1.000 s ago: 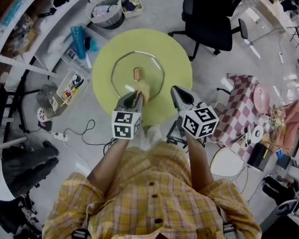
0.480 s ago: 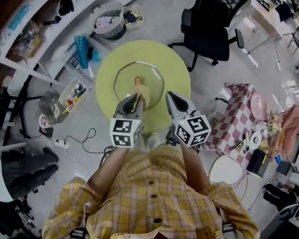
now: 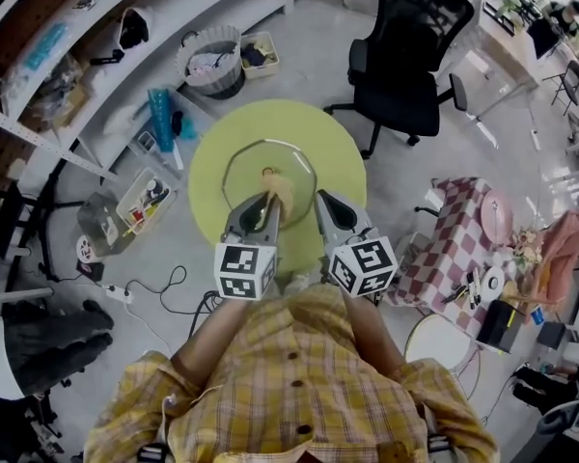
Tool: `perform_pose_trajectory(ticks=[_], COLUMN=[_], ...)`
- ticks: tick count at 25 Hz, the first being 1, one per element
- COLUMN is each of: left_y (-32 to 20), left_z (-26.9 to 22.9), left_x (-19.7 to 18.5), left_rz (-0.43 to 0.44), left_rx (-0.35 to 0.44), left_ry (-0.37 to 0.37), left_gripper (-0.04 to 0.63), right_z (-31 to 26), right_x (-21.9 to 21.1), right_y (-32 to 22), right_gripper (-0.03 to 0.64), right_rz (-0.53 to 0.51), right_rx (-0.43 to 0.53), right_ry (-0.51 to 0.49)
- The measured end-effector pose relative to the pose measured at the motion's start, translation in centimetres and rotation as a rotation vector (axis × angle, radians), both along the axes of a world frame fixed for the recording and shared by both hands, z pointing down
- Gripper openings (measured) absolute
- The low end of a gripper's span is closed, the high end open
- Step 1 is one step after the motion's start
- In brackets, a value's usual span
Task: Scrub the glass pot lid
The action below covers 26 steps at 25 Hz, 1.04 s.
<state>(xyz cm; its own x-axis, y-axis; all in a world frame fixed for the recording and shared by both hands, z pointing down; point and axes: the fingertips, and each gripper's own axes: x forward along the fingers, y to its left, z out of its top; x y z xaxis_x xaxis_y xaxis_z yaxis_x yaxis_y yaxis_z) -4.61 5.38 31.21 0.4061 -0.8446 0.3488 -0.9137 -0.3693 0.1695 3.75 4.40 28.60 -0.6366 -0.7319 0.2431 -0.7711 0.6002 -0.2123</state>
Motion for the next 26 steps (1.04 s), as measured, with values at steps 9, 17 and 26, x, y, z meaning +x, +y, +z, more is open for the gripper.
perform_pose_trajectory(ticks=[9,17,26], left_y=[-0.4,-0.4,-0.9], left_z=[-1.5,-2.2,-2.5], left_x=[-0.2,0.2,0.0], left_rz=[-0.018,-0.012,-0.016], left_rx=[0.046,0.071,0.090], left_ry=[0.004,-0.007,-0.026], left_gripper=[0.041,0.041,0.041], right_z=[-0.2,0.2,-0.4], right_x=[0.4,0.9,0.6], right_y=[-0.3,-0.2,-0.5], right_gripper=[-0.002,-0.002,-0.002], right_rz=[0.023,0.019,0.004], right_rx=[0.015,0.008,0.021], right_ry=[-0.010,-0.022,-0.036])
